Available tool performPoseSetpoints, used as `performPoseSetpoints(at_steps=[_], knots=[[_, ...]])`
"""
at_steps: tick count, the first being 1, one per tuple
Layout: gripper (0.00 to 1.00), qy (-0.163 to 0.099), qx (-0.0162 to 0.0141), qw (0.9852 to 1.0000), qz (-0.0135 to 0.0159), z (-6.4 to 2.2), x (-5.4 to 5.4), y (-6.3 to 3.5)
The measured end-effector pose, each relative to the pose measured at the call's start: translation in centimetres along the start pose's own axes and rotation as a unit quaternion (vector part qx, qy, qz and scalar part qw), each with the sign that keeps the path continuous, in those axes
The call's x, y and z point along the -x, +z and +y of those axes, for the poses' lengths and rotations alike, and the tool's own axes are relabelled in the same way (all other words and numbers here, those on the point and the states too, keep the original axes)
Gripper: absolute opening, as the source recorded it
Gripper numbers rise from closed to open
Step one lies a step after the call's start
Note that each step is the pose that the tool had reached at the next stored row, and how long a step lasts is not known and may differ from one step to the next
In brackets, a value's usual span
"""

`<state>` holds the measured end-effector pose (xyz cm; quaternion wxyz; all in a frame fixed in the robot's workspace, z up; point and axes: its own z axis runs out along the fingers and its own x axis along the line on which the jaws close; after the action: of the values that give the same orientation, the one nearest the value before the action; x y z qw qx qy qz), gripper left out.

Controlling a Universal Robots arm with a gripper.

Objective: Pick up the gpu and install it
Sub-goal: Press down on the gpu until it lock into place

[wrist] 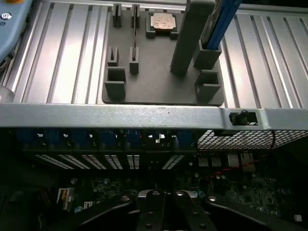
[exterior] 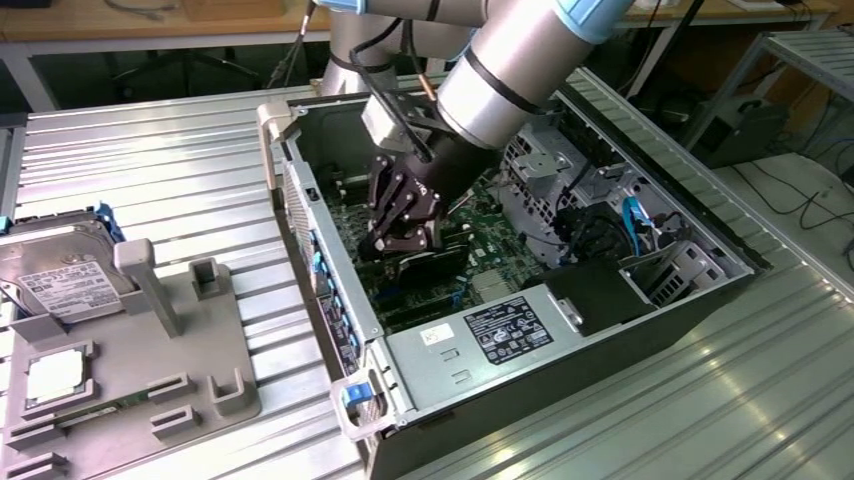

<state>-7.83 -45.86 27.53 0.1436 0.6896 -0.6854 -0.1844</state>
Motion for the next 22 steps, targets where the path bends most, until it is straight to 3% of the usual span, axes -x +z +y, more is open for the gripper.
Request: performPoseSetpoints(at_steps=[3, 7, 12, 15, 16, 18, 21, 22], knots=[[0.11, -0.001, -0.0145, 0.9999, 0.0002, 0.02, 0.00, 0.11], [0.11, -0.002, -0.0281, 0.9996, 0.0006, 0.10, -0.01, 0.35], [0.11, -0.002, -0.0314, 0.9995, 0.0007, 0.11, -0.03, 0.68], [0.11, -0.002, -0.0351, 0.9994, 0.0006, 0.22, -0.02, 0.64], [0.11, -0.002, -0.0384, 0.9993, 0.0007, 0.26, -0.02, 0.62], [0.11, -0.003, -0.0499, 0.9988, 0.0009, 0.39, -0.02, 0.63], [0.11, -0.004, -0.0644, 0.9979, 0.0012, 0.72, -0.01, 0.56], [0.11, -0.004, -0.0675, 0.9977, 0.0014, 0.83, 0.00, 0.51]])
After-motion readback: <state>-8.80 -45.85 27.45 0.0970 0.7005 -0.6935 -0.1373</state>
